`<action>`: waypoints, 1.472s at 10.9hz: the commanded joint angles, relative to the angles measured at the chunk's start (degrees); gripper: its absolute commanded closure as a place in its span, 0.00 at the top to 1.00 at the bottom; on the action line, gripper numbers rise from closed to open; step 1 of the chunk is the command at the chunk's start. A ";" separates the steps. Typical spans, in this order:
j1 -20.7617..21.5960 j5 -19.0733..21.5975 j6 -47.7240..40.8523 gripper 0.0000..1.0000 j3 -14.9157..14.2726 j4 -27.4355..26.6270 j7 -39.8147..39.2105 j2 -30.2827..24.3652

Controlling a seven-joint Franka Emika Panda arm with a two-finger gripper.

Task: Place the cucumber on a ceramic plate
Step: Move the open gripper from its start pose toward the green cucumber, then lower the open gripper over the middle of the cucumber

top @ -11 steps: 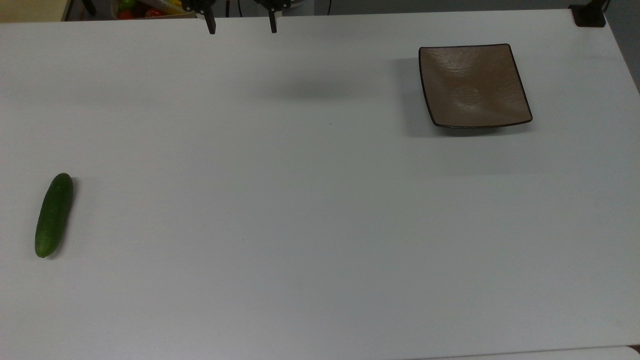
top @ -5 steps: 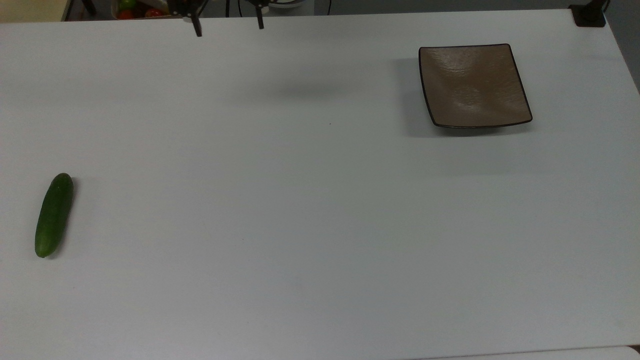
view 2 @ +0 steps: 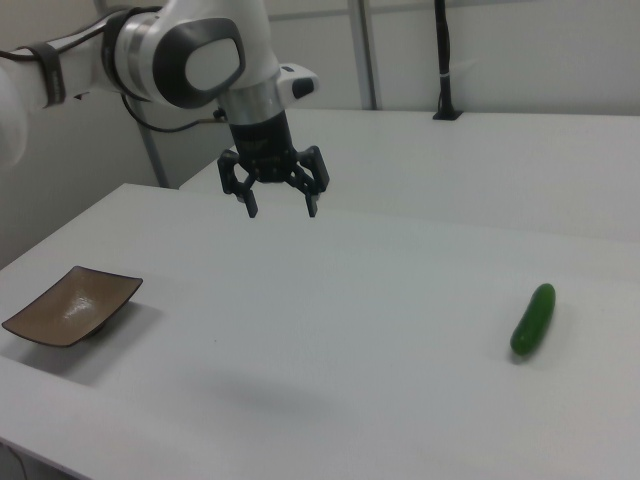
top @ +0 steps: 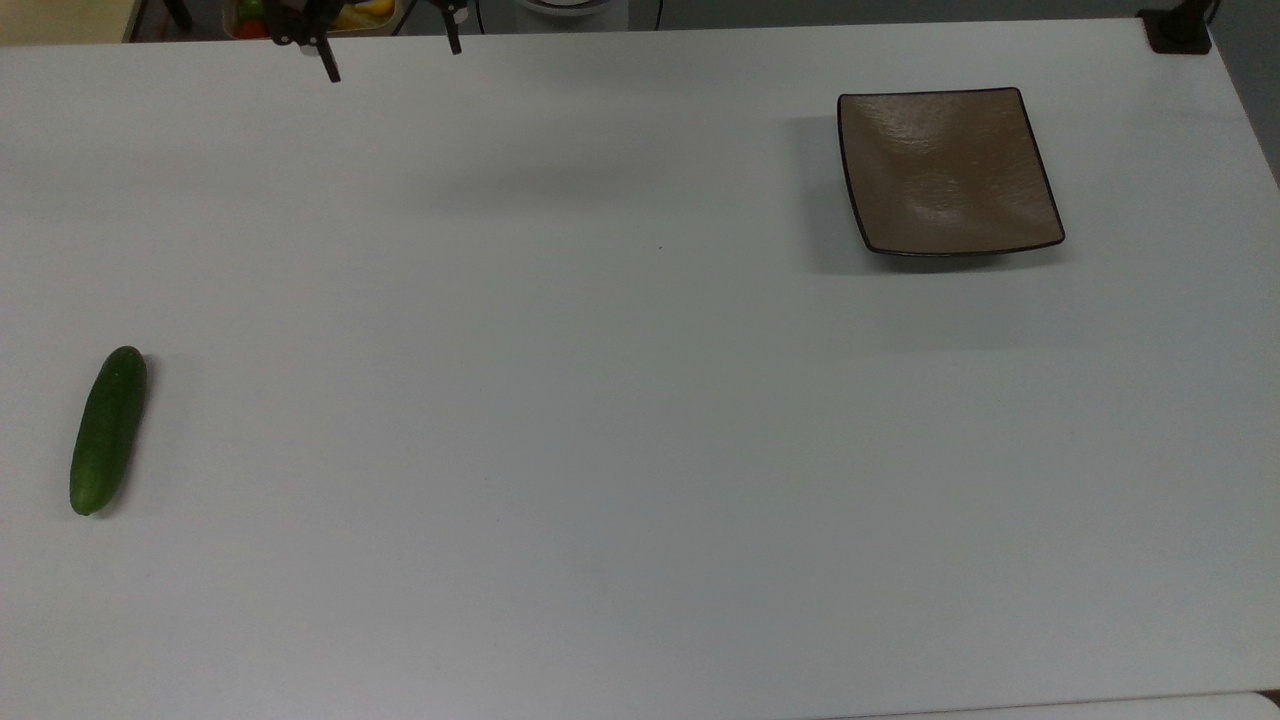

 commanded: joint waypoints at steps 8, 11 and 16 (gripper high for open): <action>-10.70 1.68 21.38 1.00 -0.08 4.27 -0.16 13.65; -12.47 4.41 33.13 0.99 -0.08 5.17 0.45 18.66; -15.45 4.42 45.02 0.99 -0.16 15.52 2.21 33.76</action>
